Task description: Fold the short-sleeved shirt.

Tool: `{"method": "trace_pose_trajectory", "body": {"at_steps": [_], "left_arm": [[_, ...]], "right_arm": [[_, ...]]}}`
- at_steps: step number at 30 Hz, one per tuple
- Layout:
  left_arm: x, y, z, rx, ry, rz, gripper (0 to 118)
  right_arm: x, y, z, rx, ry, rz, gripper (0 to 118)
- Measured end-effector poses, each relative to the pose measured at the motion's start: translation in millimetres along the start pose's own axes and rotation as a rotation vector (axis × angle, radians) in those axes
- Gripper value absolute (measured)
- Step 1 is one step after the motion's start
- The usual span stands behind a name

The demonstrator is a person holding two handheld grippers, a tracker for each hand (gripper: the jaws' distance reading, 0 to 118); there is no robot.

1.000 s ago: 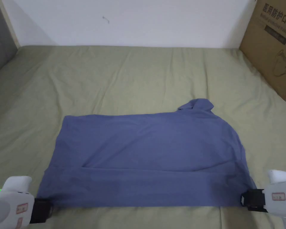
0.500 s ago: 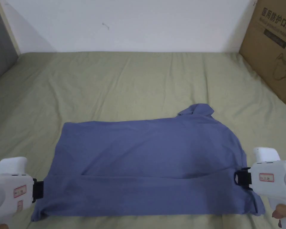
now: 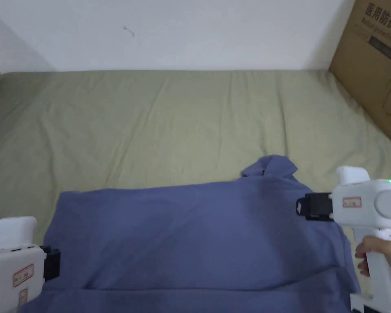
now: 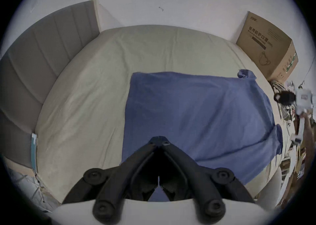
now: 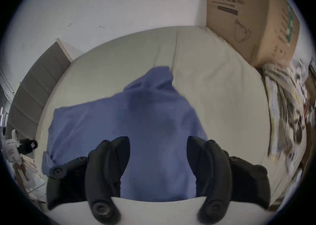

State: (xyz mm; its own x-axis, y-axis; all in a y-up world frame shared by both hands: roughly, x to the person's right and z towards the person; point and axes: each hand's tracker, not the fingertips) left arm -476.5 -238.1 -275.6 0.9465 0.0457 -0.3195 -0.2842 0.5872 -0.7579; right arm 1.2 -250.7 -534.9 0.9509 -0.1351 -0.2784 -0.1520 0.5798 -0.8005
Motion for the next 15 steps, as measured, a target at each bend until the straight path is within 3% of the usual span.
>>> {"method": "trace_pose_trajectory", "body": {"at_steps": [6,12,13,14,15], "left_arm": [[14,20,-32,-0.014,-0.012,-0.013,0],[13,22,-54,-0.066,-0.013,-0.014,0],[10,23,-56,-0.07,-0.009,-0.017,0],[10,24,-57,-0.075,-0.004,-0.019,0],[9,24,-57,-0.077,0.0,-0.02,0]], "right_arm": [[11,69,-81,-0.068,-0.014,-0.004,76],[24,69,-143,-0.208,-0.038,0.021,75],[24,68,-141,-0.19,-0.038,0.019,72],[23,69,-137,-0.179,-0.03,0.029,58],[23,69,-131,-0.179,-0.027,0.048,37]]}}
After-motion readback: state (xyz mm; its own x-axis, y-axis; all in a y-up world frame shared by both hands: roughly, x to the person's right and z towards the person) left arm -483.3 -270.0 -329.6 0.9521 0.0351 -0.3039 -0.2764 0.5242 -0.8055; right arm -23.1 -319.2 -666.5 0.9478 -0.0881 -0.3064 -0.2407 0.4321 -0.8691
